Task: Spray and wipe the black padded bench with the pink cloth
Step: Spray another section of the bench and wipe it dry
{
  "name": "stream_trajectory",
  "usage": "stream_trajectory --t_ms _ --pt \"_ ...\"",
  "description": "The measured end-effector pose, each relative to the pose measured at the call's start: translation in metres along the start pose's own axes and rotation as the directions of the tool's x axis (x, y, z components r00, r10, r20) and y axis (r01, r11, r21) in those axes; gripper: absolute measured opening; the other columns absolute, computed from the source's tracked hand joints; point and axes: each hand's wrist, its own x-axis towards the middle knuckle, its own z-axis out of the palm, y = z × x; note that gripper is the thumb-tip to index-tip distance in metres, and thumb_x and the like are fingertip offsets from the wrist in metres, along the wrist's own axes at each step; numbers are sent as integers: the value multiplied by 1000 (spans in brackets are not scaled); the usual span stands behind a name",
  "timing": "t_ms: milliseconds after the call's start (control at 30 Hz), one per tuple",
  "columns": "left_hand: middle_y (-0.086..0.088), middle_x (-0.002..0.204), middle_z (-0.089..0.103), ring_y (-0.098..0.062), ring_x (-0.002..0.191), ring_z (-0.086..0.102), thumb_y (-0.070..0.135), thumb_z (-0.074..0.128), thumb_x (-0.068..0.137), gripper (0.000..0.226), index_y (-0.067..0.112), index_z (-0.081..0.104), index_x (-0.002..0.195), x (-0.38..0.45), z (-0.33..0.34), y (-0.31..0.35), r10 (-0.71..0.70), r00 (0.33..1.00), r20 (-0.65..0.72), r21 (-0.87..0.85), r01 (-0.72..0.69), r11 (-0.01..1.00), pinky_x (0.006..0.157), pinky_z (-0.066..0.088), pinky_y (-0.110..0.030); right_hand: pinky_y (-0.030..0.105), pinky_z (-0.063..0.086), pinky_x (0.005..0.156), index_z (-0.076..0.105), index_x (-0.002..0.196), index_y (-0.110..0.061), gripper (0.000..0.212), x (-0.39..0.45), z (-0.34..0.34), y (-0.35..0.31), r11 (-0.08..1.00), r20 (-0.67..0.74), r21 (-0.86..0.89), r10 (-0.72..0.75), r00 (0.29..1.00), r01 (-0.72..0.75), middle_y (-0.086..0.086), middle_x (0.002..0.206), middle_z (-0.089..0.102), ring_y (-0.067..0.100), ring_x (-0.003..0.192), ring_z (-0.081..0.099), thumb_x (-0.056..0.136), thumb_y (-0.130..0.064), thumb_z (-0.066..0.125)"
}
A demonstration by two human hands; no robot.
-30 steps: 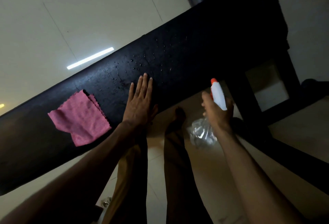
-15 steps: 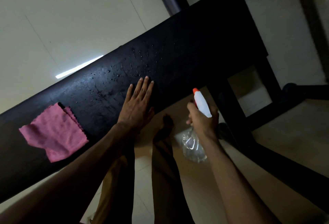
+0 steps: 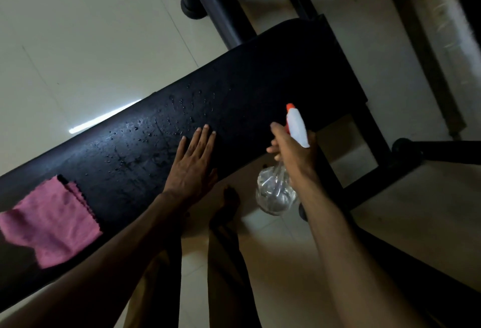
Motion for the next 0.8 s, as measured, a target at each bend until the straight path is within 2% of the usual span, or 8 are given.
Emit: stream_trajectory --t_ms 133,200,300,400,467,600,700,800 --pt "-10 165 -8 -24 152 -10 38 53 96 86 9 1 158 0 -1 3 -20 1000 9 -23 20 1000 125 2 -48 33 47 56 52 75 -16 28 0 -27 21 991 -173 44 133 976 -127 3 55 60 19 51 57 79 -38 68" --pt "-10 165 -8 -24 152 -10 38 54 96 86 9 2 158 0 -2 5 -24 1000 5 -28 24 999 125 2 -48 33 48 55 66 88 -20 29 1 -40 29 989 -167 68 137 976 -128 -2 55 62 18 54 60 73 -44 68" --pt "-11 165 -6 -25 152 -9 38 54 96 85 9 3 158 1 -2 7 -38 999 12 -34 39 999 124 2 -49 29 48 56 66 98 -18 28 6 -52 37 986 -166 102 149 975 -134 -5 52 60 15 55 62 80 -38 65" --pt "-11 166 -6 -25 153 -7 39 53 96 85 8 3 158 2 -1 9 -46 999 13 -31 46 998 124 4 -50 34 44 60 60 75 -17 17 13 -52 34 982 -184 105 174 967 -157 -6 41 51 17 50 54 77 -34 62" --pt "-11 166 -6 -25 153 -8 38 53 96 85 8 3 158 2 -2 9 -48 999 18 -29 48 998 124 4 -50 32 44 58 61 66 -17 20 19 -48 24 982 -140 139 144 980 -125 -5 48 58 16 53 58 75 -35 66" --pt "-9 165 -12 -23 152 -13 39 50 98 84 10 -1 158 1 -6 11 -55 998 37 -36 57 998 125 0 -47 23 43 46 65 94 -19 22 39 -42 2 976 -98 217 48 994 -25 -4 60 64 9 55 63 80 -35 68" --pt "-9 165 -14 -22 152 -14 38 48 99 83 10 -2 158 2 -9 13 -66 997 37 -63 68 996 125 -2 -45 23 40 45 58 83 -19 14 45 -42 -4 973 -154 227 70 986 -34 -7 46 49 11 44 54 78 -32 63" --pt "-9 165 -10 -22 153 -9 36 50 99 81 11 1 159 1 -11 14 -60 998 0 -99 59 993 125 0 -43 25 43 48 63 91 -18 25 35 -39 -5 974 -93 224 49 994 -27 -5 57 60 11 51 61 75 -37 66"
